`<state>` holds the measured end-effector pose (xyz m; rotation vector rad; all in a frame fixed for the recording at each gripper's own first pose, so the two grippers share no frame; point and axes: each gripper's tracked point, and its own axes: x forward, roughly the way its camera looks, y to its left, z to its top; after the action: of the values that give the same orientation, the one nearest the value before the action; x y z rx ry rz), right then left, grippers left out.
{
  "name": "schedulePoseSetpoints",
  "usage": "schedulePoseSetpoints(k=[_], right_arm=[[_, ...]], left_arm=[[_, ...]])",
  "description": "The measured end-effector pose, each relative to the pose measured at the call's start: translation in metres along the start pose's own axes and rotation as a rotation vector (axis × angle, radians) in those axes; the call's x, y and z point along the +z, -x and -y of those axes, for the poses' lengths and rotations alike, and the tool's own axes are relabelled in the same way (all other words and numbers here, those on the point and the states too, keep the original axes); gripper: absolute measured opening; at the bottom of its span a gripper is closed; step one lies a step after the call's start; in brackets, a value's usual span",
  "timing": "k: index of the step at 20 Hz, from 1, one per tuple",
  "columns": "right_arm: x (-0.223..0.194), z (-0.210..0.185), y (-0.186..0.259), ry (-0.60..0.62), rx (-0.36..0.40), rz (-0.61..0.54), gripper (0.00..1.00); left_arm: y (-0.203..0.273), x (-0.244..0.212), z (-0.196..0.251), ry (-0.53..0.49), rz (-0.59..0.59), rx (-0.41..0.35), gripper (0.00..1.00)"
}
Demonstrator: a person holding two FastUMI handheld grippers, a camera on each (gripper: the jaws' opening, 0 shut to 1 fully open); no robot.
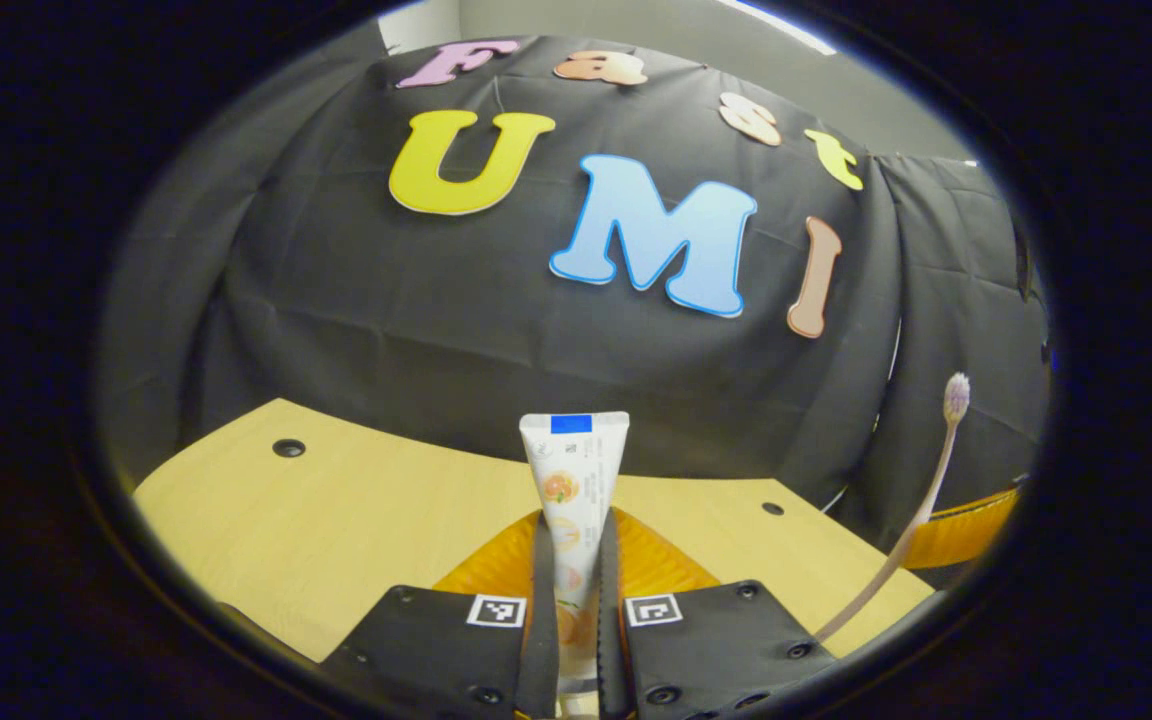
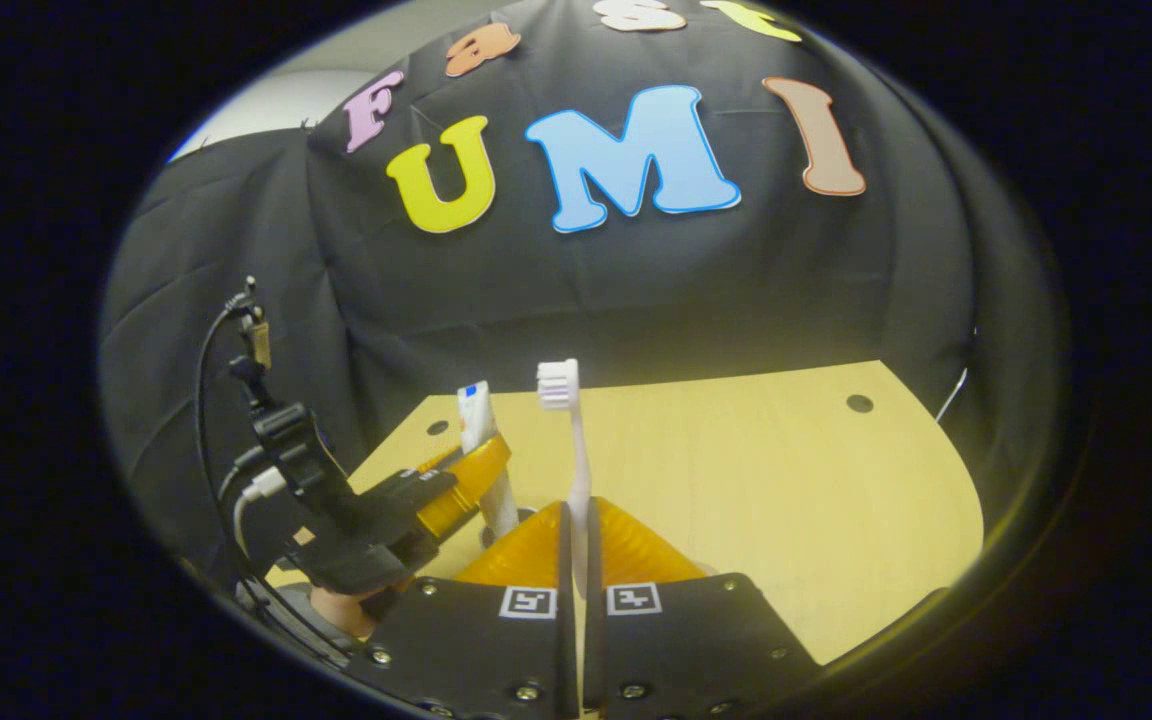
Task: Put the toothbrush and toothpaste on the desktop into the cup, then pick up the cup and place it on the coaster on the desktop.
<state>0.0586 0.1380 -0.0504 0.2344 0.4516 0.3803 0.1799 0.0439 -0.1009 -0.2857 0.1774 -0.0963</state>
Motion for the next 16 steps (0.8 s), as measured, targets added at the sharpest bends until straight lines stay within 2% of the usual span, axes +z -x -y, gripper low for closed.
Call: schedulePoseSetpoints(k=[1, 2, 6, 8, 9, 13, 14, 15, 16], right_arm=[[-0.001, 0.0, -0.001, -0.002, 0.0, -0.004, 0.04], [-0.001, -0.001, -0.003, -0.004, 0.001, -0.008, 0.04], [-0.003, -0.005, -0.009, -0.01, 0.014, -0.028, 0.04], [-0.004, -0.007, -0.012, -0.01, 0.02, -0.034, 0.04], [-0.005, -0.008, -0.012, -0.011, 0.022, -0.036, 0.04], [-0.002, -0.009, -0.015, -0.01, 0.031, -0.029, 0.04], [-0.001, -0.01, -0.015, -0.009, 0.034, -0.029, 0.04], [0.0, -0.011, -0.016, -0.008, 0.037, -0.025, 0.04], [0.002, -0.011, -0.018, -0.006, 0.04, -0.02, 0.04]], left_arm=[[-0.001, -0.01, 0.001, -0.01, -0.026, 0.007, 0.22], [-0.002, -0.018, -0.001, -0.02, -0.049, 0.009, 0.26], [0.0, -0.052, -0.006, -0.063, -0.17, 0.03, 0.33], [0.003, -0.068, -0.011, -0.083, -0.228, 0.05, 0.29], [0.005, -0.073, -0.011, -0.077, -0.255, 0.052, 0.36], [0.011, -0.065, -0.013, -0.07, -0.243, 0.049, 0.47], [0.017, -0.065, -0.011, -0.069, -0.238, 0.047, 0.58], [0.02, -0.063, -0.01, -0.065, -0.235, 0.039, 0.6], [0.024, -0.061, -0.011, -0.062, -0.231, 0.04, 0.75]])
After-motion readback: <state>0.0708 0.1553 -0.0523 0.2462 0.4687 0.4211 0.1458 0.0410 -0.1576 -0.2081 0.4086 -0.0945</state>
